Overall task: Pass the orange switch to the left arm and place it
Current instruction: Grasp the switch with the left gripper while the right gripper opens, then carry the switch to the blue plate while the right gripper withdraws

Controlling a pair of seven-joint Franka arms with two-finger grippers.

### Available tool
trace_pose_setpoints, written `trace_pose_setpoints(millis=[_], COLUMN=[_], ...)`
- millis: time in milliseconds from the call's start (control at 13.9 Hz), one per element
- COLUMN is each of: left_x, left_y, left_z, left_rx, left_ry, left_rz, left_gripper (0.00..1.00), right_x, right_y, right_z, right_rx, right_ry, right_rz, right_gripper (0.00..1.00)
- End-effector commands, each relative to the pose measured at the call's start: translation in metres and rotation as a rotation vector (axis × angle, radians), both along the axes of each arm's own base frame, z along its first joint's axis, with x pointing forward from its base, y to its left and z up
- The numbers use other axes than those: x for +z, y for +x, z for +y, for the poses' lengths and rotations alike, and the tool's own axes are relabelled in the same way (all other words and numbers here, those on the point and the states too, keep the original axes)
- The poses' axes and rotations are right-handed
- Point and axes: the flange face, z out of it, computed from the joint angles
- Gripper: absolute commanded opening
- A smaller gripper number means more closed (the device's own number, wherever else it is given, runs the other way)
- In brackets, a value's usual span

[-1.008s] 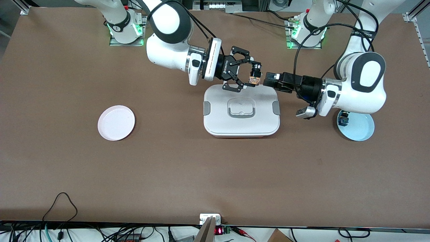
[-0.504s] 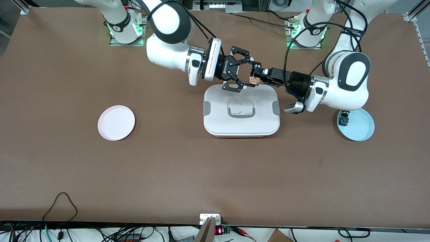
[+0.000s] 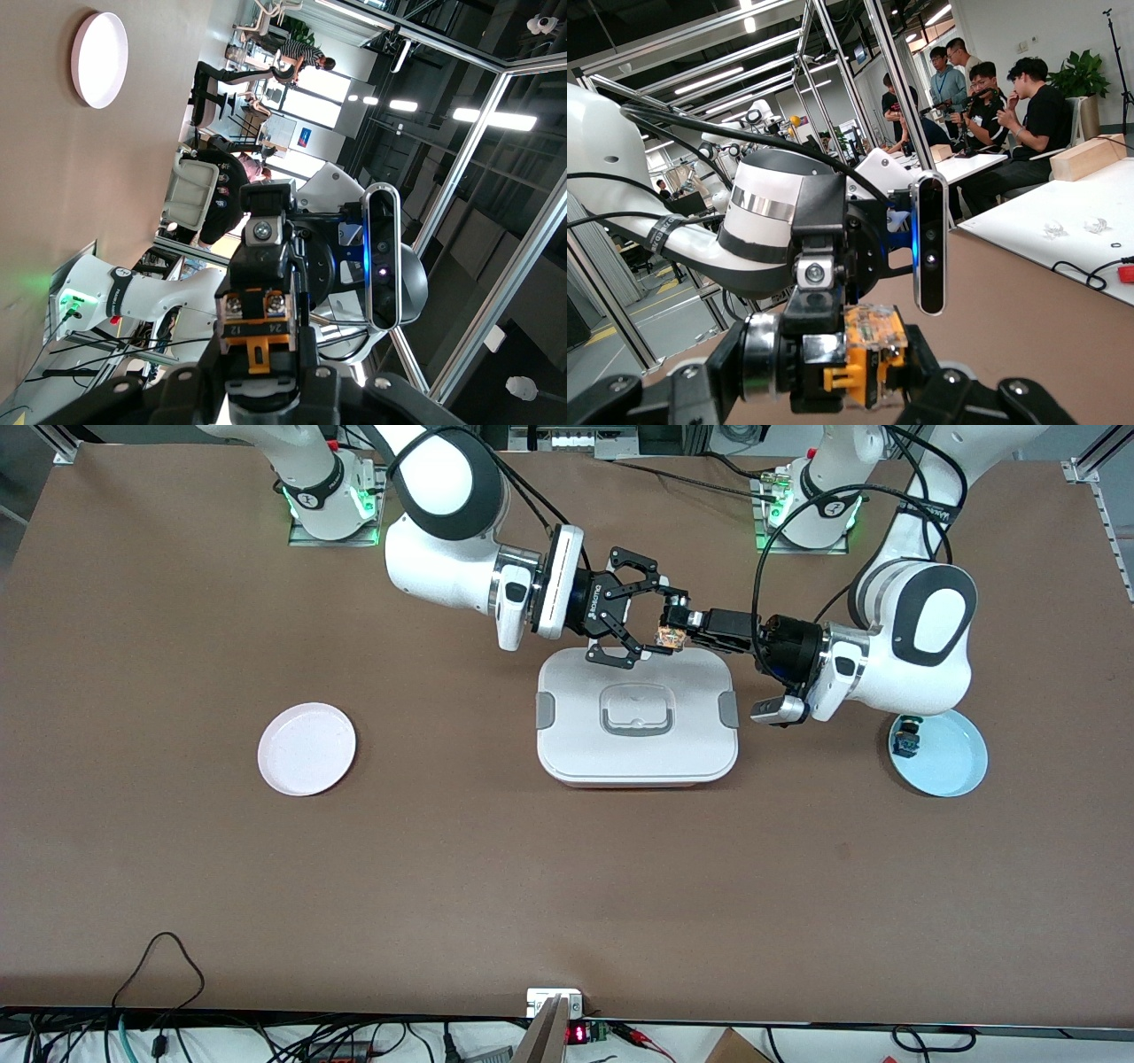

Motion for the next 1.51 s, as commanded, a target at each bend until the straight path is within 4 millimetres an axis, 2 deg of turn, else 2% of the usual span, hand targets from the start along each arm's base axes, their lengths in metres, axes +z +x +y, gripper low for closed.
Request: trace_pose_setpoints(millis=[0,216,360,432,648,864,936,1153,1297,1441], left_x=[0.009,0.011,0.015,0.023,0.043,0.042,0.038,0.027,0.022,0.019], left_y=[0.0,0.001,0.004,0.008,0.024,0.028,0.027,0.022,0.022,0.024], left_z=[0.006,0.007,0.011,0.014,0.047,0.074,0.088,0.114,0.13,0.149], left_rx=[0.038,0.037,0.036,0.025,-0.046,-0.147,-0.176,-0.327,-0.453,-0.6], left_ry=[-0.024,-0.024,-0.012,0.009,0.178,0.377,0.441,0.653,0.795,0.927], left_rz=[-0.031,-0.034,-0.05,-0.078,-0.187,-0.281,-0.296,-0.395,-0.481,-0.581], left_gripper=[0.18,0.18,0.18,0.18,0.18,0.19,0.19,0.19,0.22,0.22], right_x=[0.001,0.004,0.012,0.016,0.027,0.032,0.034,0.038,0.035,0.031], right_y=[0.003,0.014,0.032,0.036,0.053,0.081,0.091,0.121,0.142,0.151], right_z=[0.004,-0.006,-0.026,-0.031,-0.053,-0.087,-0.103,-0.172,-0.24,-0.301], right_rx=[-0.02,-0.035,-0.063,-0.06,-0.026,0.033,0.061,0.191,0.249,0.302], right_ry=[0.011,0.013,0.017,0.022,0.044,0.035,0.017,0.013,-0.07,-0.143], right_rz=[0.005,0.006,-0.014,-0.025,-0.059,-0.097,-0.104,-0.07,-0.089,-0.027], right_gripper=[0.99,1.0,1.0,1.0,1.0,1.0,1.0,1.0,1.0,1.0])
